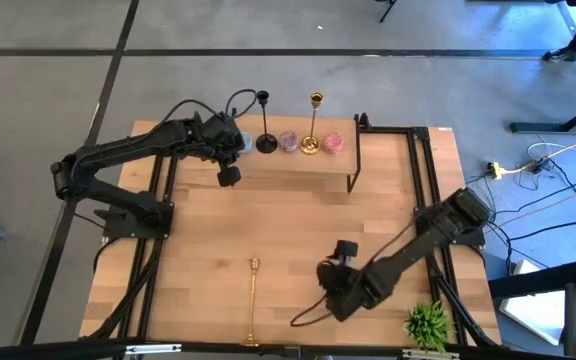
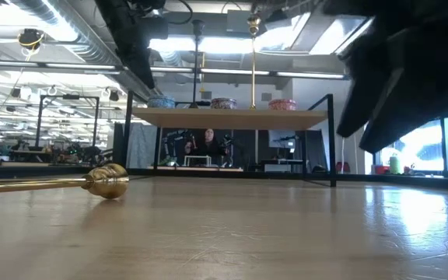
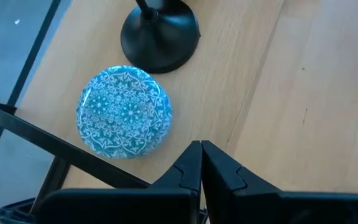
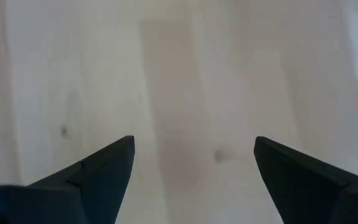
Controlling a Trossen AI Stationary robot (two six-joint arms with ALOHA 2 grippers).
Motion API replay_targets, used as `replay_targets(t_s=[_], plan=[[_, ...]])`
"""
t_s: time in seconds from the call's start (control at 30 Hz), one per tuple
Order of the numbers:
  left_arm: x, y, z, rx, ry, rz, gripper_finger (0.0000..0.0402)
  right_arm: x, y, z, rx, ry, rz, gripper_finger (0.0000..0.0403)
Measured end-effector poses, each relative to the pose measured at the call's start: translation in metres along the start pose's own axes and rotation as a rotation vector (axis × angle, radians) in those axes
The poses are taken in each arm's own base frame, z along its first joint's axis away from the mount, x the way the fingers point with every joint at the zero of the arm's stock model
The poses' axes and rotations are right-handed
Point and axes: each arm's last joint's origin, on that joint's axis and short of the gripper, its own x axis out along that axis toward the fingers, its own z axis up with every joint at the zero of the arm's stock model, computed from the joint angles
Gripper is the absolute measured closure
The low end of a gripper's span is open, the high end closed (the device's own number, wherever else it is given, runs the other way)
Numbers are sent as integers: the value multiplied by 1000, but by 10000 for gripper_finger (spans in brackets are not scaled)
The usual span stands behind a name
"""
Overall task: Pick & Place candle stick holders
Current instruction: Put the blue scented candle on the shelf
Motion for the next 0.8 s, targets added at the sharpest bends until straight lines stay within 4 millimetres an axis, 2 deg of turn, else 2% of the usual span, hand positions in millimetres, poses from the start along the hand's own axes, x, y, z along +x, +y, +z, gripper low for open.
replay_targets(t_s=[0.23, 0.37, 0.57, 0.8], plan=[[0, 2, 0, -12, 3, 25, 400, -1, 3, -5, 67, -15, -33, 69], [0, 3, 0, -15, 0, 28, 400, 2, 4, -4, 73, -56, -74, 89], [1, 6, 1, -19, -14, 46, 400, 4, 4, -3, 76, -87, -99, 167], [15, 11, 3, -26, 31, 50, 400, 4, 4, -2, 75, -98, -110, 282]])
